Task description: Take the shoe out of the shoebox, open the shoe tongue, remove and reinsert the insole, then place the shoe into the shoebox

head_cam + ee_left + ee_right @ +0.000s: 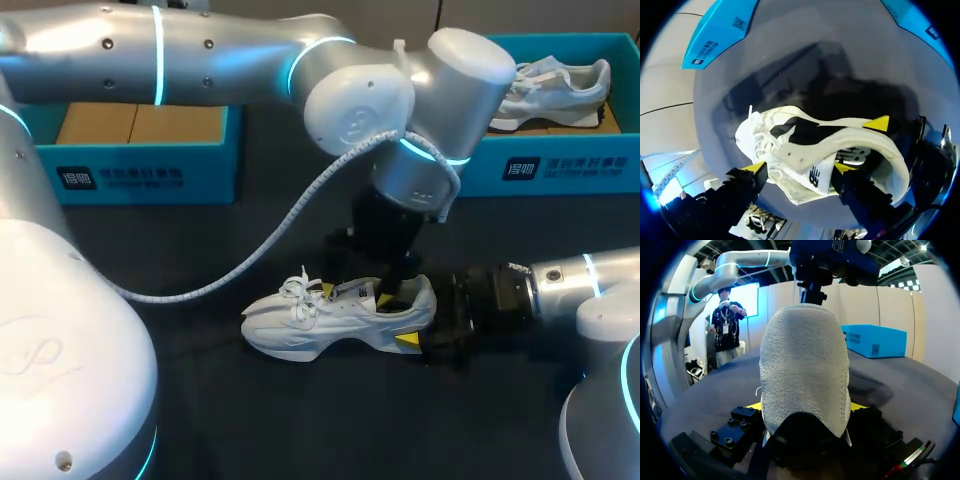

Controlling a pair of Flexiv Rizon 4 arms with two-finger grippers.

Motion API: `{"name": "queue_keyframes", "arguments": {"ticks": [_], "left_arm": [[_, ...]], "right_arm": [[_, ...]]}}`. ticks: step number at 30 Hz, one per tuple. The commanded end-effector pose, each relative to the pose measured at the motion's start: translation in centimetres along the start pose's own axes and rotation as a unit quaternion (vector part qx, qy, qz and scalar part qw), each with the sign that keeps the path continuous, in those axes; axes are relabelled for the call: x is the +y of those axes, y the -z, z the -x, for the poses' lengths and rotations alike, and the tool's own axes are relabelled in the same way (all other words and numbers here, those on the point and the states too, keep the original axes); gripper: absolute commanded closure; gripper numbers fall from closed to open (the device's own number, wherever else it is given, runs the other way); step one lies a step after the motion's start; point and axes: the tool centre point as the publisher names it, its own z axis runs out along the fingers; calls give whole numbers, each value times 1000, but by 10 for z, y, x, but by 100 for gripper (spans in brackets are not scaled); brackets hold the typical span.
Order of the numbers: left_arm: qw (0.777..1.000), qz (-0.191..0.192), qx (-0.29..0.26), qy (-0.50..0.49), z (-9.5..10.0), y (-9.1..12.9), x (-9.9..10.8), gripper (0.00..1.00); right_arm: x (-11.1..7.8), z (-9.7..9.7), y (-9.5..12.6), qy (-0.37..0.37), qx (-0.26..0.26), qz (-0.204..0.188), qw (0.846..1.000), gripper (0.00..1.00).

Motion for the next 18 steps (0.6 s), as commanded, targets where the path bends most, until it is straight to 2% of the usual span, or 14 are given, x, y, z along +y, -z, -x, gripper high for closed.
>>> {"name": "queue_keyframes", "arguments": {"ticks": [1, 4, 9, 18], "left_arm": [[1000, 8, -1, 0, 3, 1, -5, 26], [1000, 9, 1, 1, 7, 3, -5, 31], [1000, 16, 10, -1, 13, 6, -4, 47], [999, 17, 35, -7, 22, 12, 3, 56]], "right_arm": [[1, -1, -1, 0, -1, -1, 1000, 100], [1, -1, -1, 0, -1, -1, 1000, 100], [1, -1, -1, 0, -1, -1, 1000, 100], [1, -1, -1, 0, -1, -1, 1000, 100]]}}
